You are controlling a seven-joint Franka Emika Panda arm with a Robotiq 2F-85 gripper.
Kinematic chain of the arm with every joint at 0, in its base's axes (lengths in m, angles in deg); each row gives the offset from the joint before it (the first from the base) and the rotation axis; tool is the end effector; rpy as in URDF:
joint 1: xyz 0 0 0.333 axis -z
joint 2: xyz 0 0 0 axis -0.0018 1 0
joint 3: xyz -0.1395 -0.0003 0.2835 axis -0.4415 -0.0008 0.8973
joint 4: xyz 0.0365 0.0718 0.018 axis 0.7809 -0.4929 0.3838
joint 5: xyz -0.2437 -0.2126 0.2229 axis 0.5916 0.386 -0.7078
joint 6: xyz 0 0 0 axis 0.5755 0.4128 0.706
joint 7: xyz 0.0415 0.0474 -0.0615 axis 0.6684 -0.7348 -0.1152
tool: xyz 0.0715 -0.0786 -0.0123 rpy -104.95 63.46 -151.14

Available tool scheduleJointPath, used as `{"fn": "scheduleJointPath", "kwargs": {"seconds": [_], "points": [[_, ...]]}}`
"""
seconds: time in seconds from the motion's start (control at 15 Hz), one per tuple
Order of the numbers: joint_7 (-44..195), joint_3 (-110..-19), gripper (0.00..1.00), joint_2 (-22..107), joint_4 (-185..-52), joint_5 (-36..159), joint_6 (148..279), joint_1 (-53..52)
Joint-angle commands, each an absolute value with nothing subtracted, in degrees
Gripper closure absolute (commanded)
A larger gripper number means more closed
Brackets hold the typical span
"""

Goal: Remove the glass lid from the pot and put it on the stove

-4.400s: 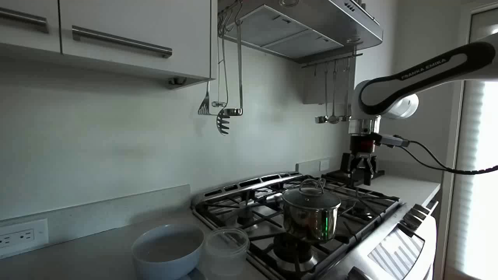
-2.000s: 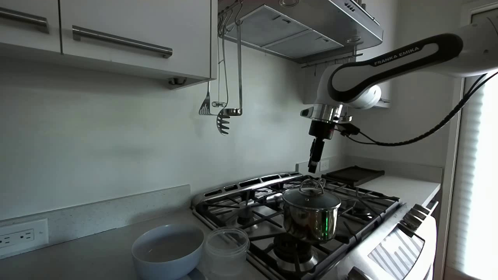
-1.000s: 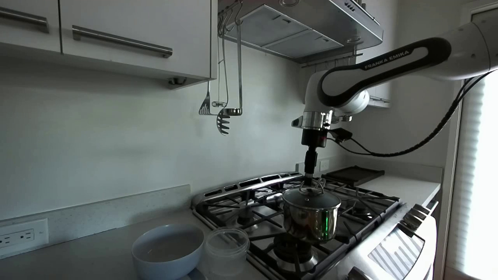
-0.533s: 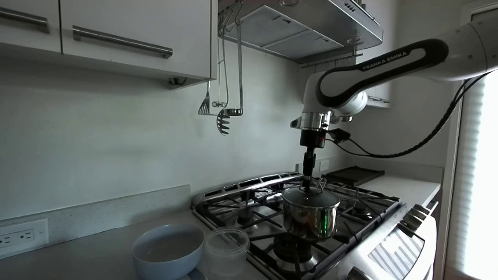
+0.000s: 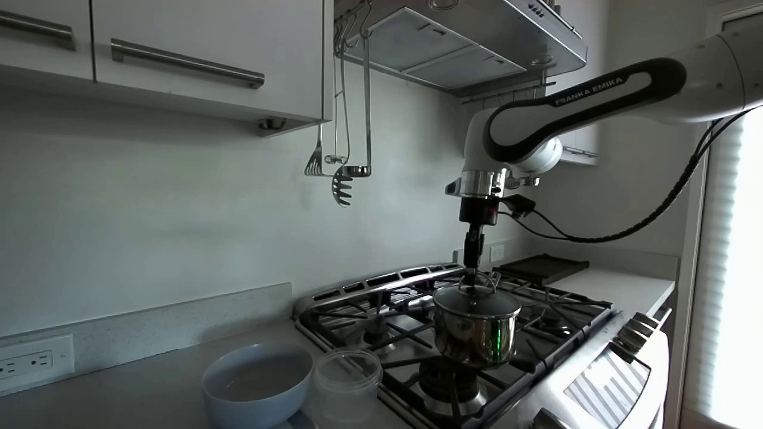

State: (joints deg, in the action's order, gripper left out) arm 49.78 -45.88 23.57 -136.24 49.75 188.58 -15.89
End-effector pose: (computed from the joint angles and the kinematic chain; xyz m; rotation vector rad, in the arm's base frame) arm 0.4691 0.2914 0.5135 -2.7306 -1.2401 -0.0442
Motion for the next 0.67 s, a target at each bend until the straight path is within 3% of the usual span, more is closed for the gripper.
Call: {"fn": "scheduleJointPath", "kwargs": {"seconds": [0.0,0.6], "points": [[51.69,-45.66,0.96,23.53,-133.08,51.74,184.37,-15.68],[50.11,-45.81,0.96,25.9,-126.34,53.0,179.62,-15.23]]}}
